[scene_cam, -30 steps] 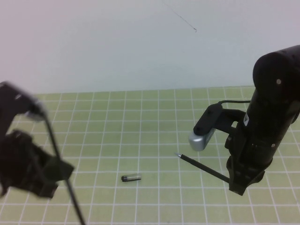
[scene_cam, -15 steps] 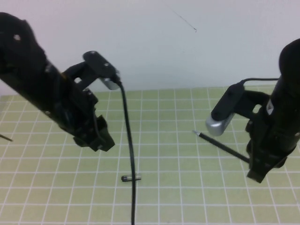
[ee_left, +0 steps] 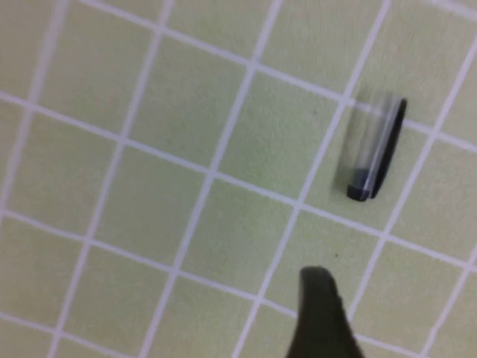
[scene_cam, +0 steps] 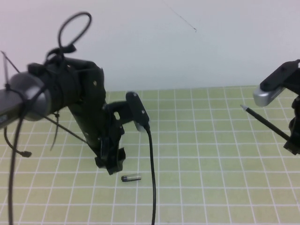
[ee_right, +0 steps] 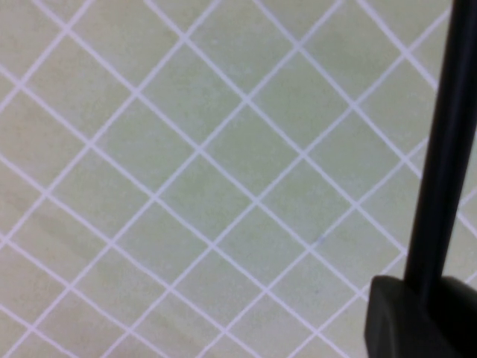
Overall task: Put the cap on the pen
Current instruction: Put the cap on the pen
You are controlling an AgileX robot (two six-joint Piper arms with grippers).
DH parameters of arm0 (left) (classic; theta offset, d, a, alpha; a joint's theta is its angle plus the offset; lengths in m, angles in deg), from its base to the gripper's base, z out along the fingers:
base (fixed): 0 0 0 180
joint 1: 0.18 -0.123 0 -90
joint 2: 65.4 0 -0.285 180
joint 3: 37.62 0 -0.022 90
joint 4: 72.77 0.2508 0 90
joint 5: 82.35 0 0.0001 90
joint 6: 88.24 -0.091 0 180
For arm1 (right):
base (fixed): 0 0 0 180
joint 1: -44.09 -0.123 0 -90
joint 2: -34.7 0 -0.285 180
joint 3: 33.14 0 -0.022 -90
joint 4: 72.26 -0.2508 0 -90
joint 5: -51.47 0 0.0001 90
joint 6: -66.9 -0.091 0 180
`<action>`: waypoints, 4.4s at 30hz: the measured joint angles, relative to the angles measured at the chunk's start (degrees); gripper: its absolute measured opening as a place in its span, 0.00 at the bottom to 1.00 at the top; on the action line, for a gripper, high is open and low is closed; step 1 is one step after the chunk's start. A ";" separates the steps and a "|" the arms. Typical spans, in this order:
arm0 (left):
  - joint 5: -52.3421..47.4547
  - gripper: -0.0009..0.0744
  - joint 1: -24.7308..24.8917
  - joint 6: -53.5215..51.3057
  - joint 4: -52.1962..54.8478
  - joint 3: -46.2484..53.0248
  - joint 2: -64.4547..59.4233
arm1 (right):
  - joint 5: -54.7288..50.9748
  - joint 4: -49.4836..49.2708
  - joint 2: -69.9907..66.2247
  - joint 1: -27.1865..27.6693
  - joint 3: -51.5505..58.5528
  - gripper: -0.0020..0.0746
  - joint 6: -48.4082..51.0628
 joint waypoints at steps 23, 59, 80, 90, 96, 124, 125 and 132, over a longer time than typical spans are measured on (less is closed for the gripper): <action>7.62 0.51 6.42 -4.58 4.82 0.00 -7.80 | 0.00 -1.41 0.12 1.62 0.00 0.10 1.18; 4.24 0.01 7.93 2.82 12.80 0.48 -1.91 | -0.14 -4.20 0.21 1.62 0.00 0.10 1.50; 23.23 0.01 11.40 2.01 15.68 29.44 48.02 | -0.26 -23.85 9.84 -4.30 8.86 0.10 4.07; 36.01 0.01 11.40 -4.93 15.17 48.02 62.00 | -0.14 -33.44 16.52 -11.81 15.40 0.10 3.04; 53.98 0.01 11.40 -7.24 15.76 59.01 66.10 | -0.14 -37.69 16.76 -18.30 19.03 0.10 3.71; 66.26 0.01 17.78 -10.29 25.70 66.28 65.61 | 0.35 -50.46 6.38 -24.71 20.16 0.10 8.89; 65.20 0.01 18.74 -10.29 26.31 66.28 65.61 | 0.35 -50.46 6.38 -24.71 20.16 0.10 8.89; 63.16 0.01 21.93 -10.29 26.78 66.28 65.61 | 0.35 -50.56 6.38 -24.71 20.16 0.10 8.46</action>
